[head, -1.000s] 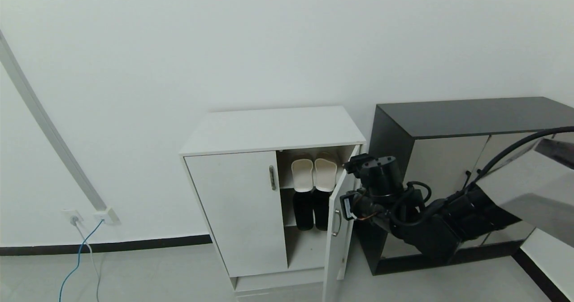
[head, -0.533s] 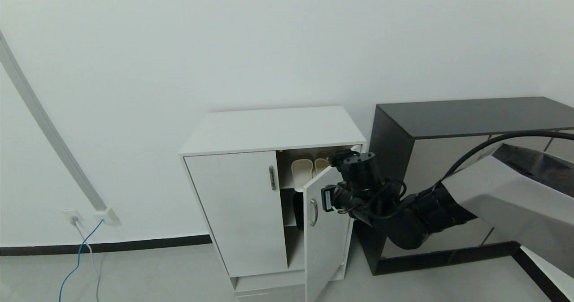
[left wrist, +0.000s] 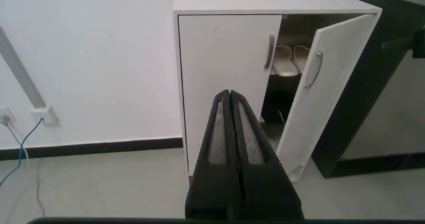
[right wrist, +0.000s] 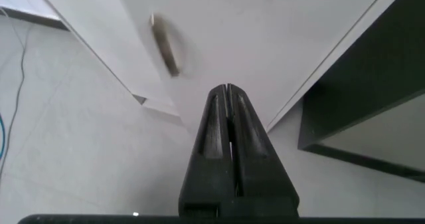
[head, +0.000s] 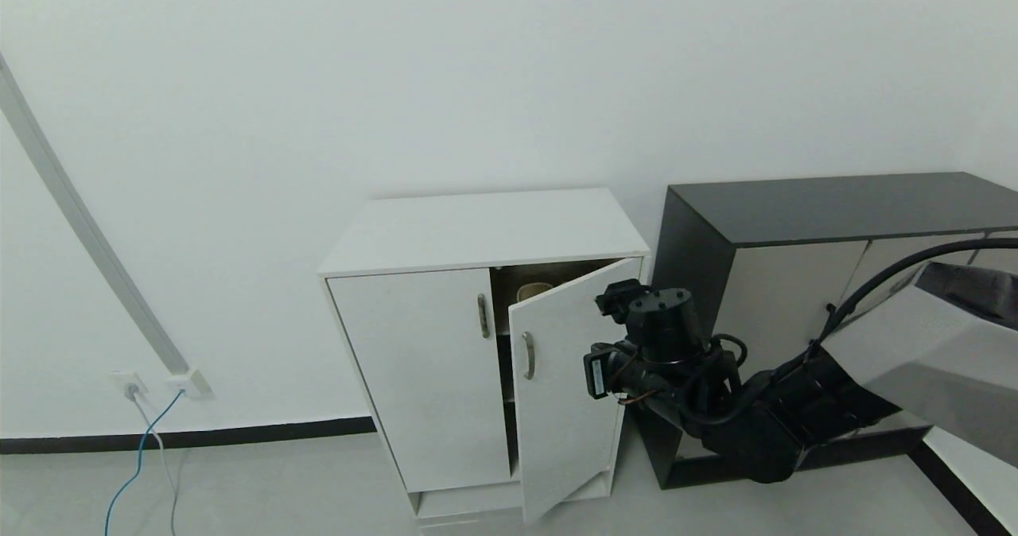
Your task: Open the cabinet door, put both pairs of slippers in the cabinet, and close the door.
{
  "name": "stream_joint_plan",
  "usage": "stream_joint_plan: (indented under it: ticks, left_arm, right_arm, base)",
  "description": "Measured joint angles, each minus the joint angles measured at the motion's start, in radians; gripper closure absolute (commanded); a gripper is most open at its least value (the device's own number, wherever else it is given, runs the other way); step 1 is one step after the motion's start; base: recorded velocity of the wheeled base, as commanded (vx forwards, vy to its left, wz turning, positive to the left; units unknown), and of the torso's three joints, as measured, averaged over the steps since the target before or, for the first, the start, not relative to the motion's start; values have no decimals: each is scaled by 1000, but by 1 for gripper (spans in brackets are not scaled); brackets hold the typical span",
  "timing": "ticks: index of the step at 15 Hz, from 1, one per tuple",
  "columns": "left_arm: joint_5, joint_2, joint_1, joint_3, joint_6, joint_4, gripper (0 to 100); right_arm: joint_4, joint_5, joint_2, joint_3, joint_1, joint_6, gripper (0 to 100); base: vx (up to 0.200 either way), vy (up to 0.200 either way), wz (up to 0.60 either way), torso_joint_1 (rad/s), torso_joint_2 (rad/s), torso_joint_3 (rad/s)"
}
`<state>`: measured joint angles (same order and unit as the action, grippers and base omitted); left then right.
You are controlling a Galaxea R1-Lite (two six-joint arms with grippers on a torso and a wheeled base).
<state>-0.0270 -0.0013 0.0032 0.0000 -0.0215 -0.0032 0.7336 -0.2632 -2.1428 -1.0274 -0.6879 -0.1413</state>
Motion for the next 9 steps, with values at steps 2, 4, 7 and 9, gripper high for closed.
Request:
stream_joint_plan:
  ticks: [2, 4, 7, 9]
  left_arm:
    - [0, 0, -1, 0, 1, 0, 100]
    - [-1, 0, 0, 0, 0, 1, 100]
    - [0, 0, -1, 0, 0, 0, 100]
    - [0, 0, -1, 0, 0, 0, 100]
  right_arm:
    - [28, 18, 8, 36, -2, 5, 100]
    - [31, 20, 10, 54, -5, 13, 100]
    - [58, 21, 13, 88, -6, 19, 100]
    - [99, 20, 16, 134, -11, 41, 100]
  base:
    - [0, 0, 0, 0, 0, 0]
    - [0, 0, 0, 0, 0, 0]
    - [0, 0, 0, 0, 0, 0]
    - [0, 0, 0, 0, 0, 0]
